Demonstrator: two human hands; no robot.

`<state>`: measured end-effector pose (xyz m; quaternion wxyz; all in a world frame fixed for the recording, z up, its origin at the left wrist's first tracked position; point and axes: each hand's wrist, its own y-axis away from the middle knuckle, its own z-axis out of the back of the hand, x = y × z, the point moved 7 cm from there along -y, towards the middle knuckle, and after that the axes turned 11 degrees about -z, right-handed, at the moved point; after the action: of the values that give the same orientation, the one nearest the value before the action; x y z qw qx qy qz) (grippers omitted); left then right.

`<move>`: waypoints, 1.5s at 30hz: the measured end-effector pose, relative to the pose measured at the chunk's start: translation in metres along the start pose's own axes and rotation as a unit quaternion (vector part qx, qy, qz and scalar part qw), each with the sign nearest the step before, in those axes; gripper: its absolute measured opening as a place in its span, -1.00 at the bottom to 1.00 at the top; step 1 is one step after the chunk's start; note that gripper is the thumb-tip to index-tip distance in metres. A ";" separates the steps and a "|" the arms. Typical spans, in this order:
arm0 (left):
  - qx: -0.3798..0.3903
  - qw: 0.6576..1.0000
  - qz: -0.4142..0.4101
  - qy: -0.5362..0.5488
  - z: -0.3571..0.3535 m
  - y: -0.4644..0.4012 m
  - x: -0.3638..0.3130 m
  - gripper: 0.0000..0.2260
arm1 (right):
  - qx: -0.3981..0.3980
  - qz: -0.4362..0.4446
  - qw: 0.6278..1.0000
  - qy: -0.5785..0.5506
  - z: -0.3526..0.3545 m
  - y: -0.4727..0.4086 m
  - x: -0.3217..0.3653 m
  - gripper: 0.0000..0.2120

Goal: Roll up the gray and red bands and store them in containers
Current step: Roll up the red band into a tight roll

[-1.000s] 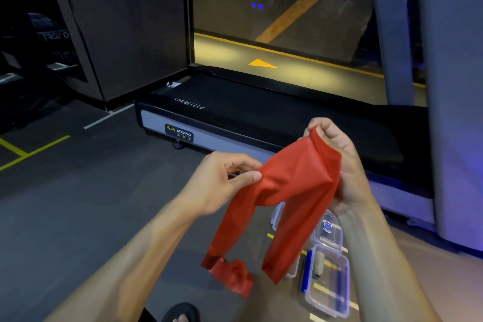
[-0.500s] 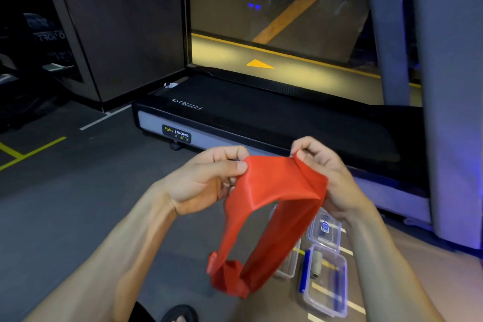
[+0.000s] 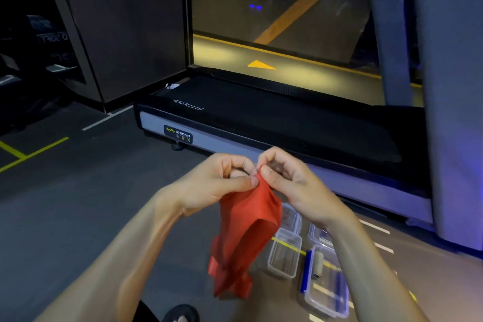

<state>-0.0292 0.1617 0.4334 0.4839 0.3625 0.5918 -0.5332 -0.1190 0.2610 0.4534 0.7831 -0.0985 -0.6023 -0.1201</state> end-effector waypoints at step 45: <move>0.016 1.000 -0.002 -0.003 -0.007 -0.006 -0.007 -0.77 | 0.041 0.006 0.988 -0.150 -0.006 0.001 0.005 -0.93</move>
<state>-0.0345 0.1681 0.4416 0.4784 0.3678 0.5823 -0.5447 -0.1122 0.2602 0.4566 0.6877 -0.0870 -0.7169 -0.0743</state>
